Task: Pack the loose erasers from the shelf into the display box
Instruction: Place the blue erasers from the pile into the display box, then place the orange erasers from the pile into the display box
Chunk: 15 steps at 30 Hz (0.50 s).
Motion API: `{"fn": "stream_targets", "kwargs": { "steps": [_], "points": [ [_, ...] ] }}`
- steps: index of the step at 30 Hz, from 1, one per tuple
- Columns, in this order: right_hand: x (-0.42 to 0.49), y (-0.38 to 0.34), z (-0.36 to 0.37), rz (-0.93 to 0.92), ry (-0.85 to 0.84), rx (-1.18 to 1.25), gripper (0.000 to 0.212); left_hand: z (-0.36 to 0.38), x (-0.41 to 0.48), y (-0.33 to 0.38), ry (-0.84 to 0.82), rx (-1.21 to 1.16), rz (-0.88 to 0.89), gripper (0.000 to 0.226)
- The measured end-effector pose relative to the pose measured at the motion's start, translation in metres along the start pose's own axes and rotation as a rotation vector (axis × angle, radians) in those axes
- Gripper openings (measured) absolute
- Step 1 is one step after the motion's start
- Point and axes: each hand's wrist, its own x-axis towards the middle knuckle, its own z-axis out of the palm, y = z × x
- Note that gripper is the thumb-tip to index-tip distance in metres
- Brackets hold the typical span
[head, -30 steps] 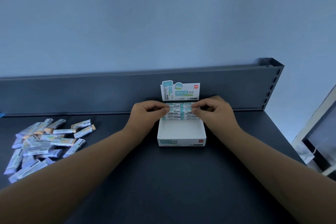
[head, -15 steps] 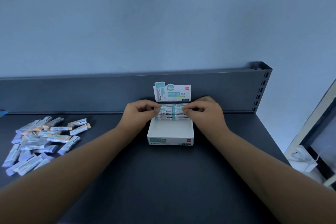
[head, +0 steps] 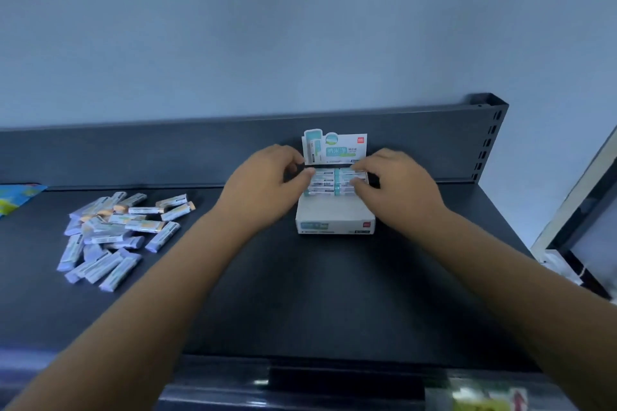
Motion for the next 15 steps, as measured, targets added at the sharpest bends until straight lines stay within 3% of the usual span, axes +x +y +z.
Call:
{"fn": "stream_targets", "kwargs": {
  "steps": [6,15],
  "points": [
    [-0.028,-0.088,-0.007,-0.029,-0.177,-0.046,0.046,-0.040,-0.050,-0.016,-0.029,0.293,0.034,0.052],
    [-0.058,-0.200,0.022,0.057,-0.139,-0.107,0.044,-0.106,-0.116,-0.094,-0.079,0.501,0.103,0.066]
  ]
}}
